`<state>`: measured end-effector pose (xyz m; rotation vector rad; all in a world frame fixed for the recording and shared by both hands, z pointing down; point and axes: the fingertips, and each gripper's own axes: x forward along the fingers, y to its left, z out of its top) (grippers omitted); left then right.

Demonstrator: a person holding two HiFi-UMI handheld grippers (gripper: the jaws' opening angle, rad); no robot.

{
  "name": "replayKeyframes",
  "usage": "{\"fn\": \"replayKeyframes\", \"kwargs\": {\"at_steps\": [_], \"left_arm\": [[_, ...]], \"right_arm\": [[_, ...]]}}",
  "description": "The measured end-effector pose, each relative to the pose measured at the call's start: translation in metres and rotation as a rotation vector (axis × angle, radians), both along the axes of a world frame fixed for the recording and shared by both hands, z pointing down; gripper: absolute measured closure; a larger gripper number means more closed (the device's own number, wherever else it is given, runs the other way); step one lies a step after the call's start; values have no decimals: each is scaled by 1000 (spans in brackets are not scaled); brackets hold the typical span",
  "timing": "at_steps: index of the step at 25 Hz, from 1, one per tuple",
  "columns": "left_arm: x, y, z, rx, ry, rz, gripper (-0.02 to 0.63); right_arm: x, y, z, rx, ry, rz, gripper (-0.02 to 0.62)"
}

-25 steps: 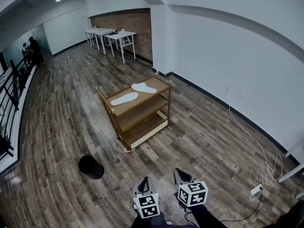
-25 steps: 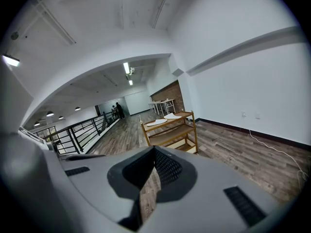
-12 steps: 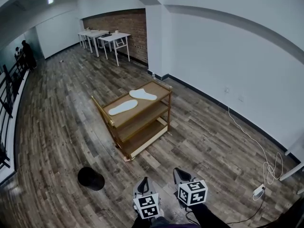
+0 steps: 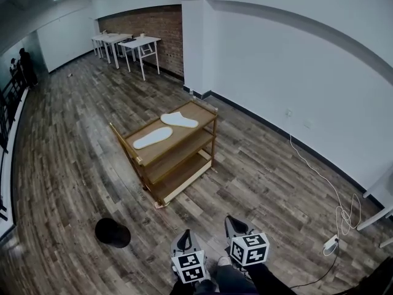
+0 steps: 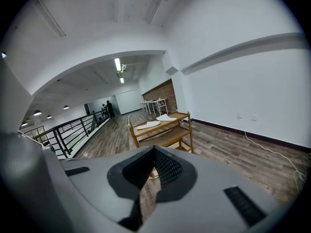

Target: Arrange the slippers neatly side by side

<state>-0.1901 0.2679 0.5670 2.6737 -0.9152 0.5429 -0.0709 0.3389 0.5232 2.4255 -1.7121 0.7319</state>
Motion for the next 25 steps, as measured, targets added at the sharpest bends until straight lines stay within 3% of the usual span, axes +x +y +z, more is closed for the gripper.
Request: {"fn": "replayKeyframes", "kwargs": {"at_steps": [13, 25], "left_arm": [[46, -52, -4, 13, -26, -29, 604], [120, -100, -11, 25, -42, -79, 604]], "right_arm": [[46, -55, 6, -10, -22, -48, 597], [117, -112, 3, -7, -34, -128, 597]]}}
